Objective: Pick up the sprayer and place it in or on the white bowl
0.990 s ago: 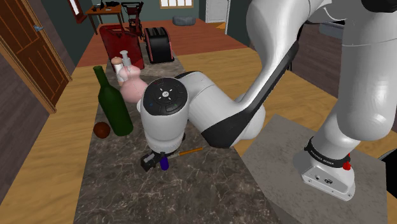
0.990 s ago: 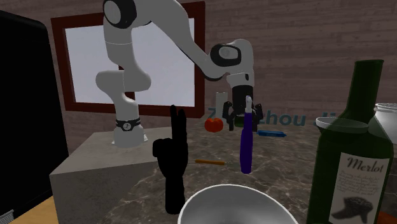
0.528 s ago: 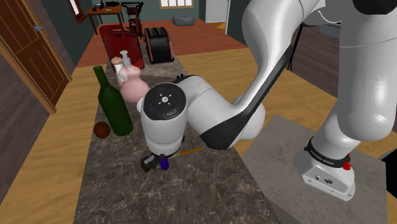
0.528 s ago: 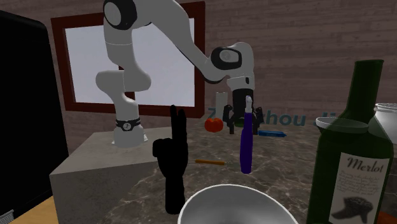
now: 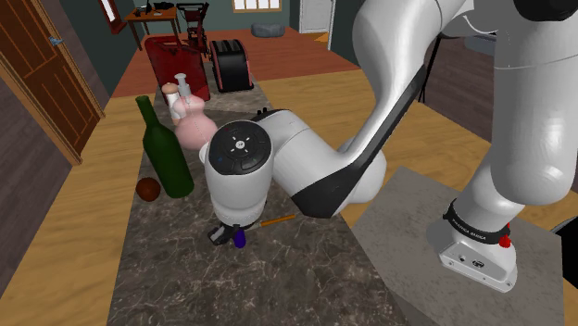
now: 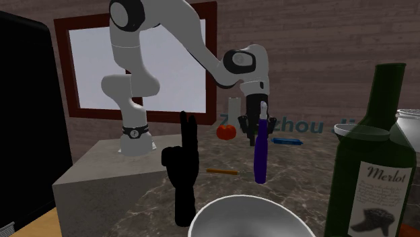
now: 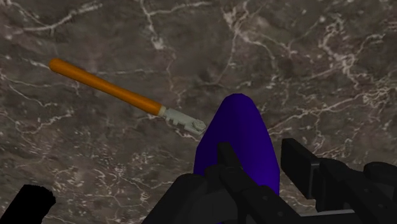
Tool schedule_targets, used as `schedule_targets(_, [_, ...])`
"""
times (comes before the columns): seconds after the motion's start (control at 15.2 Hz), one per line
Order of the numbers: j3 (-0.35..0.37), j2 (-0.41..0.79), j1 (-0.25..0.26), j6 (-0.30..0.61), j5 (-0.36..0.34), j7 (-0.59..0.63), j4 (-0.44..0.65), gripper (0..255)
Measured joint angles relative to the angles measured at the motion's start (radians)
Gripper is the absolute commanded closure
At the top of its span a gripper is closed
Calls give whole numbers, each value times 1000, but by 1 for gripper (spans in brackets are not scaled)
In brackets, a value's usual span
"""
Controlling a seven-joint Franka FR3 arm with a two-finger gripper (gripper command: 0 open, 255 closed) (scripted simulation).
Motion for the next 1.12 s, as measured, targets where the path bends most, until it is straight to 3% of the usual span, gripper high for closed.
schedule_targets(0.4, [4, -5, -4, -2, 6, -4, -1, 255])
schedule_targets(1.12, [87, -104, -73, -58, 134, -108, 22, 255])
